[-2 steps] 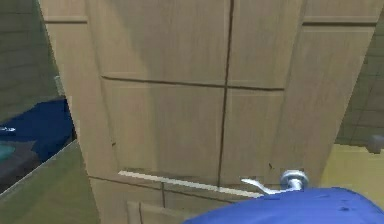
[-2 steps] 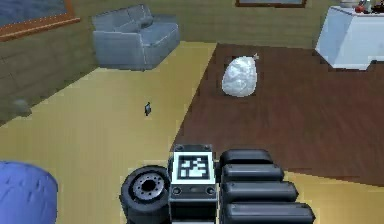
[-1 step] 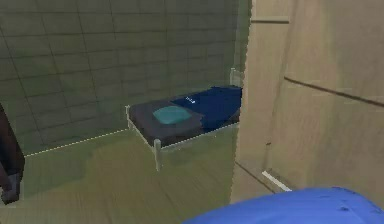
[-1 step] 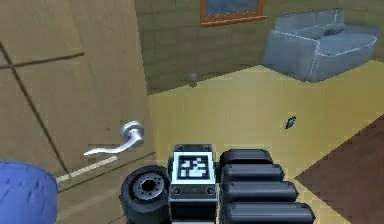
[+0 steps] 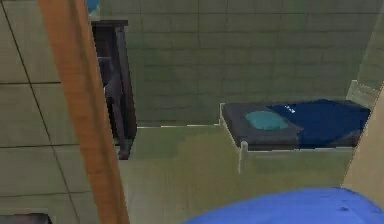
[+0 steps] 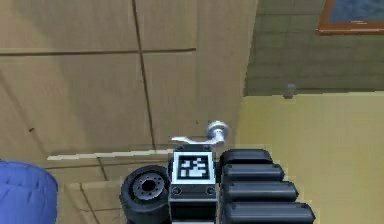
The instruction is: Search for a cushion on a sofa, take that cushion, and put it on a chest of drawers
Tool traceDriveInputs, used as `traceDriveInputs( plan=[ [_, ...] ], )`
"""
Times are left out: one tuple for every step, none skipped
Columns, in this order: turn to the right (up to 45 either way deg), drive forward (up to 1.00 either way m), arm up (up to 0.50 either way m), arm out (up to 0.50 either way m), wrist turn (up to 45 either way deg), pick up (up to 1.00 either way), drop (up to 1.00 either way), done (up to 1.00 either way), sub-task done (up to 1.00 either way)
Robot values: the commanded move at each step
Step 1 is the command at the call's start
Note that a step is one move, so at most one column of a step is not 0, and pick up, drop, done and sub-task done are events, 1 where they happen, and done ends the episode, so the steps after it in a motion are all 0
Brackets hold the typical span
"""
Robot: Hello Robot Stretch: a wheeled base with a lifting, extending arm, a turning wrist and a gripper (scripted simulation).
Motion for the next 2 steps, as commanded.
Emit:
traceDriveInputs(
  plan=[
    [0.0, 0.45, 0.00, 0.00, 0.0, 0.00, 0.00, 0.00, 0.00],
    [-6.0, 0.00, 0.00, 0.00, 0.0, 0.00, 0.00, 0.00, 0.00]
  ],
)
